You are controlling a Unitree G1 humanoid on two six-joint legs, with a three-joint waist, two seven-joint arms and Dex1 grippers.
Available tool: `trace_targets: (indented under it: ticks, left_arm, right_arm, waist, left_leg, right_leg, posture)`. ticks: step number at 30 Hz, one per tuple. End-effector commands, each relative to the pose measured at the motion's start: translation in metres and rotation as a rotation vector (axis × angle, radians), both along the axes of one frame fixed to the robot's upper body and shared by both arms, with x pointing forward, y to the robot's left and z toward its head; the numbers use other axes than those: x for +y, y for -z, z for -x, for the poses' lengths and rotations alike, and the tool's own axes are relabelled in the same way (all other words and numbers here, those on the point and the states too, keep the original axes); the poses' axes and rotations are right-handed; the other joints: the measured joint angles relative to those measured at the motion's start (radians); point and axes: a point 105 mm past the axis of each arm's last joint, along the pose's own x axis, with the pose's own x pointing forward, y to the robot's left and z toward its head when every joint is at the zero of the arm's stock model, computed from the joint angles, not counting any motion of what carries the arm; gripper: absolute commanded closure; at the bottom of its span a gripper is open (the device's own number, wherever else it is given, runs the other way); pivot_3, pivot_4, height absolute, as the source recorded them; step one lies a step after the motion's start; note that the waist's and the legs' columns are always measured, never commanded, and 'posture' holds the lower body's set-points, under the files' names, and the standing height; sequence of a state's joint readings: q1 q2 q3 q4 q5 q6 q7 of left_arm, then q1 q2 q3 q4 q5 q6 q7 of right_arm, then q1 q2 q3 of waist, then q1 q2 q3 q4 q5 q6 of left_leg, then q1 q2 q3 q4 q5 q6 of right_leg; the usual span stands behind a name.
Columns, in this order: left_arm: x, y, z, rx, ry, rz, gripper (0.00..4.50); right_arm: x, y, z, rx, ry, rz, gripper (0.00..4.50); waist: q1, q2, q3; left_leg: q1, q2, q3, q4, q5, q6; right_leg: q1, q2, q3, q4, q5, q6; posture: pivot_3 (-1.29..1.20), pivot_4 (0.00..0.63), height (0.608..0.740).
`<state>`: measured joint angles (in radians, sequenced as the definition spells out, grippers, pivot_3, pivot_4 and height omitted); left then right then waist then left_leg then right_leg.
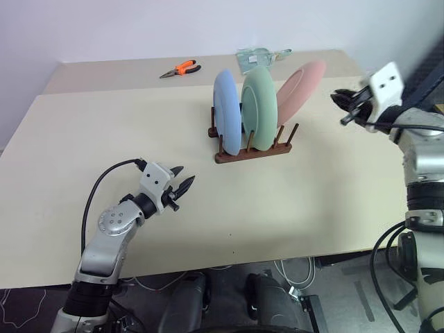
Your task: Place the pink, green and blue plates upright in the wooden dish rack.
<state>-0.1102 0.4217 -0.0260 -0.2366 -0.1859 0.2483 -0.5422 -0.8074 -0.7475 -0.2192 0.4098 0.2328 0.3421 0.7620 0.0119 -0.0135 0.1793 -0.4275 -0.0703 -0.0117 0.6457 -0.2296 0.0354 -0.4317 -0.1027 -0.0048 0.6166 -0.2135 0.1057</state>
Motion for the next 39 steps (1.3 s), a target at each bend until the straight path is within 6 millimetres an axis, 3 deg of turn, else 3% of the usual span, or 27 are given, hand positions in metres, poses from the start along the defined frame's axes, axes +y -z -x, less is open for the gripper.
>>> trace_targets:
  ticks: [1, 3, 10, 26, 31, 36, 39]
  left_arm:
    - [-0.002, -0.007, 0.002, -0.036, 0.014, 0.001, 2.50]
    - [-0.002, -0.007, 0.002, -0.034, 0.015, 0.001, 2.50]
    - [-0.004, -0.007, 0.001, -0.033, 0.022, 0.003, 2.50]
    - [-0.004, -0.006, 0.002, -0.030, 0.010, 0.004, 2.50]
    - [-0.004, -0.006, 0.001, -0.031, 0.009, 0.004, 2.50]
    - [-0.003, -0.005, 0.002, -0.029, 0.007, 0.005, 2.50]
    - [-0.003, -0.004, 0.002, -0.028, 0.005, 0.005, 2.50]
  right_arm:
    - [0.006, -0.037, 0.016, -0.061, -0.078, -0.277, 2.11]
    - [0.012, -0.045, 0.021, -0.050, -0.125, -0.433, 1.18]
    - [0.035, -0.033, 0.016, 0.077, -0.162, -0.637, 1.18]
    - [0.056, -0.004, -0.009, 0.198, -0.132, -0.680, 1.18]
    - [0.059, -0.006, -0.012, 0.207, -0.163, -0.686, 1.18]
    - [0.061, -0.009, -0.012, 0.206, -0.179, -0.679, 3.46]
    - [0.064, -0.012, -0.009, 0.201, -0.200, -0.671, 3.46]
  waist:
    - [-0.001, 0.000, 0.000]
    - [-0.003, 0.000, 0.000]
    - [-0.001, 0.001, 0.000]
    - [-0.003, 0.001, -0.001]
    - [-0.002, 0.001, -0.001]
    - [-0.003, 0.001, -0.001]
    - [-0.003, 0.001, -0.001]
  left_leg:
    - [0.000, 0.000, 0.000, 0.000, 0.000, 0.000]
    - [0.000, 0.000, 0.000, 0.000, 0.000, 0.000]
    - [0.000, 0.000, 0.000, 0.000, 0.000, 0.001]
    - [0.000, 0.000, 0.000, 0.000, 0.000, 0.001]
    - [0.000, 0.000, 0.000, 0.000, 0.000, 0.001]
    - [0.000, 0.000, 0.000, 0.000, 0.000, 0.001]
    - [0.000, 0.000, 0.000, 0.000, 0.000, 0.001]
  right_leg:
    - [0.000, 0.000, 0.000, 0.000, 0.000, 0.000]
    - [0.000, 0.000, 0.000, 0.000, 0.000, 0.000]
    - [0.000, -0.001, 0.000, 0.000, -0.001, -0.001]
    - [0.000, 0.000, 0.000, 0.000, 0.000, -0.001]
    - [0.000, 0.000, 0.000, 0.000, 0.000, -0.001]
    - [0.000, 0.000, 0.000, 0.000, 0.000, -0.001]
    - [0.000, 0.000, 0.000, 0.000, -0.001, -0.001]
  posture:
    - [0.00, 0.150, 0.719]
    - [0.00, 0.150, 0.719]
    - [0.00, 0.150, 0.719]
    - [0.00, 0.150, 0.719]
    - [0.00, 0.150, 0.719]
    - [0.00, 0.150, 0.719]
    - [0.00, 0.150, 0.719]
